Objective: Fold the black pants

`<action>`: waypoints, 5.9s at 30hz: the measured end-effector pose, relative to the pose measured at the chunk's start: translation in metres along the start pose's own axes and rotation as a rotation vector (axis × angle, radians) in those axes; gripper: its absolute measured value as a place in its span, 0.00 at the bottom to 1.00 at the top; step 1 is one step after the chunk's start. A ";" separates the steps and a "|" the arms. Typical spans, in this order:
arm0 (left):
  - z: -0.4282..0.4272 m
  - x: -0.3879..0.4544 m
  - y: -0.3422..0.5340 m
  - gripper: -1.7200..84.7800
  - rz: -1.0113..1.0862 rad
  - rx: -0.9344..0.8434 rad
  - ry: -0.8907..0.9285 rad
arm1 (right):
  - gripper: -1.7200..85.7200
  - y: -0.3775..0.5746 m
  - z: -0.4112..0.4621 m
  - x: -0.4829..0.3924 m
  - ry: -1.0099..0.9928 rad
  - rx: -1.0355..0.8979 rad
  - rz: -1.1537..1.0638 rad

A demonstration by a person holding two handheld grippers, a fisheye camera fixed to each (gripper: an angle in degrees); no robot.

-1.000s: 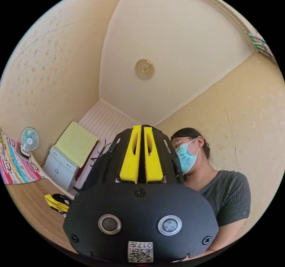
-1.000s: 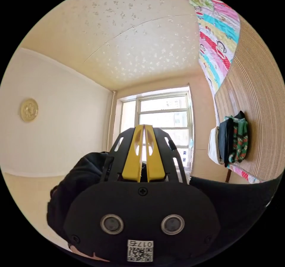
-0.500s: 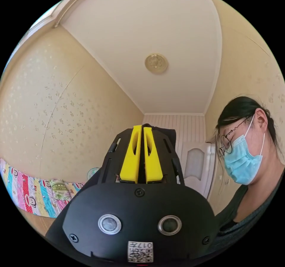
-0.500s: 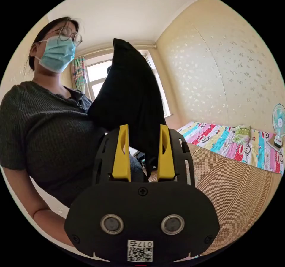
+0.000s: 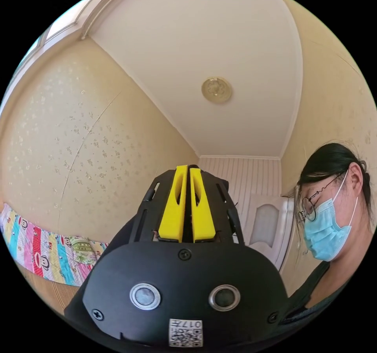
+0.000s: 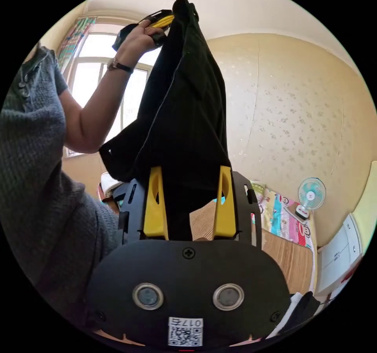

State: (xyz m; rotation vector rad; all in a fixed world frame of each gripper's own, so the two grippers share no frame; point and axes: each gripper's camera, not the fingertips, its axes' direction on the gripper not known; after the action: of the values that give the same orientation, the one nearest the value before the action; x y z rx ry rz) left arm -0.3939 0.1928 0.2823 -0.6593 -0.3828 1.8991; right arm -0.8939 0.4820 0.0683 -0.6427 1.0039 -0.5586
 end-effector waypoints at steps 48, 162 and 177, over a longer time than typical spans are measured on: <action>0.151 -0.494 -0.018 0.01 -0.539 -0.595 -0.558 | 0.06 -0.235 0.140 0.519 -0.049 -0.354 0.415; -0.547 -0.650 0.252 0.06 -1.213 -1.036 -0.628 | 0.05 0.076 0.730 0.488 -0.134 -0.692 0.552; -0.499 -0.645 0.265 0.05 -0.951 -1.637 -0.385 | 0.12 0.249 0.451 0.360 -0.106 -0.975 0.906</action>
State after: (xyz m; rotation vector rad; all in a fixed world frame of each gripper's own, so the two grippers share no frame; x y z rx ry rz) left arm -0.0915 -0.5207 -0.0848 -0.8222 -2.1255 0.4393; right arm -0.3036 0.5088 -0.1447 -0.9413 1.3124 0.8142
